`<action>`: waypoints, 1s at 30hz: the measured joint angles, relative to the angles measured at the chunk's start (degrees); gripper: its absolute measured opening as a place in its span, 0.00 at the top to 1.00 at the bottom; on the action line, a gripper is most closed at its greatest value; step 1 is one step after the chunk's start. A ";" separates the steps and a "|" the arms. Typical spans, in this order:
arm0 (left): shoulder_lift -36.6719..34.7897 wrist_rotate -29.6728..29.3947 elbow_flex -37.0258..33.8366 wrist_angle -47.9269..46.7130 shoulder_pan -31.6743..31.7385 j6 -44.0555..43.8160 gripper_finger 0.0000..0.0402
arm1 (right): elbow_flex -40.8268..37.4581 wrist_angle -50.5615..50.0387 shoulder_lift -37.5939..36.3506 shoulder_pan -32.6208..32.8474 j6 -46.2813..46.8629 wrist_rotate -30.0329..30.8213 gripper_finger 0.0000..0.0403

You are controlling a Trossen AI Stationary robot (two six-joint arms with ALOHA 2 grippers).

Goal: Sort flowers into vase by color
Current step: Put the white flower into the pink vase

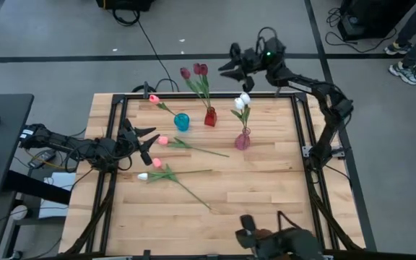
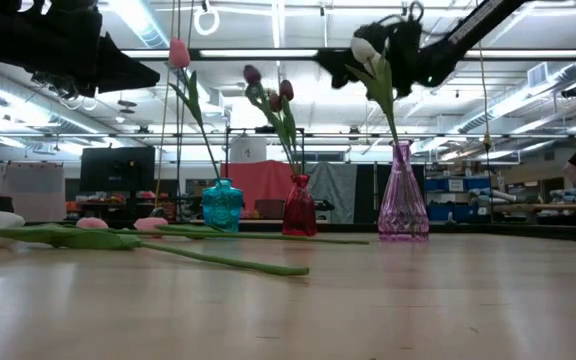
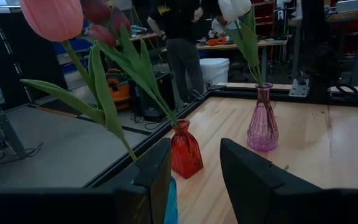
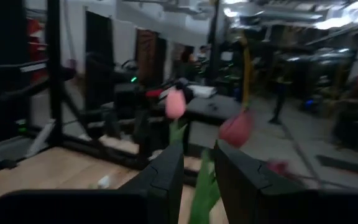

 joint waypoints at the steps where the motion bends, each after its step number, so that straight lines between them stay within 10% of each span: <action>1: 0.01 0.00 0.00 0.00 0.00 0.01 0.64 | 0.14 -1.94 -1.69 -0.27 -0.81 0.82 0.75; 5: 0.00 -0.02 0.00 0.01 0.00 -1.25 0.64 | 2.25 -22.10 -10.18 0.07 -13.91 9.29 0.75; 10: -0.01 -0.04 0.00 0.02 0.00 -1.54 0.64 | 4.94 -47.21 -17.09 9.28 -31.38 36.25 0.75; 23: 0.01 1.95 -0.01 -0.72 -0.17 -1.30 0.64 | 4.74 -51.87 -19.96 28.33 -20.24 43.04 0.76; 30: 0.06 2.44 -0.02 -2.77 -0.17 -1.32 0.64 | 1.98 -52.47 -16.32 41.08 -19.67 60.94 0.76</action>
